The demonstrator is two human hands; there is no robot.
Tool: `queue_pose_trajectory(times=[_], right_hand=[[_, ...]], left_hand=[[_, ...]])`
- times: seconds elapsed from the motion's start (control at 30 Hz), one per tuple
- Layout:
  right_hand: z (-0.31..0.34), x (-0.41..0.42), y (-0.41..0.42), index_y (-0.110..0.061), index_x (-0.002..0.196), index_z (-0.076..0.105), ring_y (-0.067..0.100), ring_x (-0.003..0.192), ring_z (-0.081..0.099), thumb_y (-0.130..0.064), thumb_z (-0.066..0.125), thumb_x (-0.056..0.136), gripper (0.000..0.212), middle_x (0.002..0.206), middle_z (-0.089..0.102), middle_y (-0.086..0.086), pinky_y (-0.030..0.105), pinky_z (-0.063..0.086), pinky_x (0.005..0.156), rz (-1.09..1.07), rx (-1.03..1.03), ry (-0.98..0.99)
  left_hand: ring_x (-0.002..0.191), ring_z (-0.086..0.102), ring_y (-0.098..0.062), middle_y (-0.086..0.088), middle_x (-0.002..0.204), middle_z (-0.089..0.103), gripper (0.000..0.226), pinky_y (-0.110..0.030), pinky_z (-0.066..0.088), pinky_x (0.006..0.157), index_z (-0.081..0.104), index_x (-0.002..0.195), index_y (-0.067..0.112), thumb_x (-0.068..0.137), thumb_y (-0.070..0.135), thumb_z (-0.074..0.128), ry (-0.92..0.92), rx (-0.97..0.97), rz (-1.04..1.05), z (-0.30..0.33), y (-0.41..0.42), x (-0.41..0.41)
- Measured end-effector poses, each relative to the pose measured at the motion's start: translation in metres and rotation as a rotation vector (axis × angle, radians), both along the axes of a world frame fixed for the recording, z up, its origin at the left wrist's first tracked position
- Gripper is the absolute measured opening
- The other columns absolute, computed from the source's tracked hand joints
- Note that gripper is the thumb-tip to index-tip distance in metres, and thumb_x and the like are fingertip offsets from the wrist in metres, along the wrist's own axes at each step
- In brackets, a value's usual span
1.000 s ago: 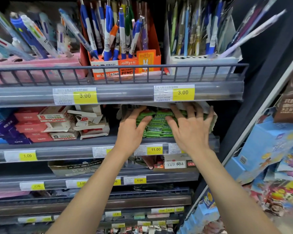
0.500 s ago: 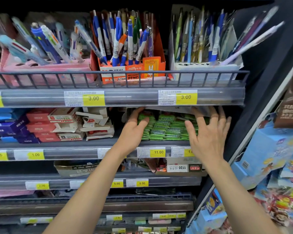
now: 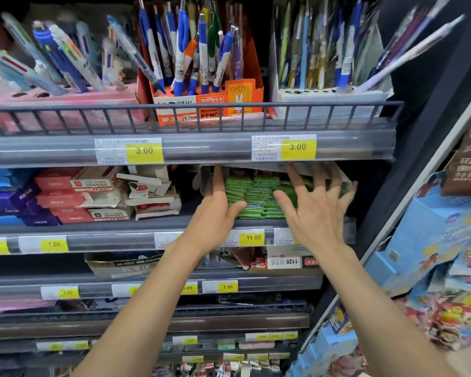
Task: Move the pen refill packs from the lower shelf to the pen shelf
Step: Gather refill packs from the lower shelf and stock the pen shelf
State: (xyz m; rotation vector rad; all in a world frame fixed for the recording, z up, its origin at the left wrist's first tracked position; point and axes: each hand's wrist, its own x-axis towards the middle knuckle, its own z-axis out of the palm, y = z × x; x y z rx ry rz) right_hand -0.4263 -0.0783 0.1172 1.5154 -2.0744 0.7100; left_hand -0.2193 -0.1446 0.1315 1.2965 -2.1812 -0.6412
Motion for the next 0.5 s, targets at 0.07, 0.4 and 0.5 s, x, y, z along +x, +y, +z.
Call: queue_pose_trajectory(times=[0.07, 0.4, 0.5], right_hand=[[-0.005, 0.0, -0.004, -0.05, 0.152, 0.03, 0.041, 0.147, 0.021, -0.073, 0.02, 0.099, 0.059, 0.158, 0.036, 0.009, 0.077, 0.014, 0.111, -0.022, -0.001, 0.045], [-0.028, 0.003, -0.007, -0.042, 0.154, 0.033, 0.044, 0.153, 0.013, -0.058, 0.028, 0.105, 0.052, 0.163, 0.028, 0.016, 0.076, 0.001, 0.115, 0.012, -0.119, 0.111], [-0.028, 0.004, -0.012, -0.037, 0.152, 0.038, 0.045, 0.152, 0.016, -0.058, 0.031, 0.105, 0.052, 0.162, 0.031, 0.017, 0.073, 0.004, 0.118, 0.044, -0.108, 0.116]], left_hand=[[0.071, 0.064, -0.029, -0.012, 0.091, 0.065, 0.102, -0.047, 0.059, 0.072, -0.027, 0.161, 0.029, 0.106, 0.041, 0.058, -0.051, -0.016, 0.063, -0.001, -0.001, -0.008], [0.139, 0.044, -0.053, -0.033, 0.166, 0.022, 0.065, -0.061, 0.052, 0.102, 0.022, 0.163, 0.029, 0.105, 0.04, 0.05, -0.059, -0.604, 0.017, -0.022, 0.014, -0.016], [0.125, 0.051, -0.055, -0.032, 0.164, 0.023, 0.059, -0.06, 0.058, 0.088, 0.029, 0.16, 0.03, 0.104, 0.04, 0.047, -0.135, -0.568, 0.052, -0.026, 0.01, -0.027]])
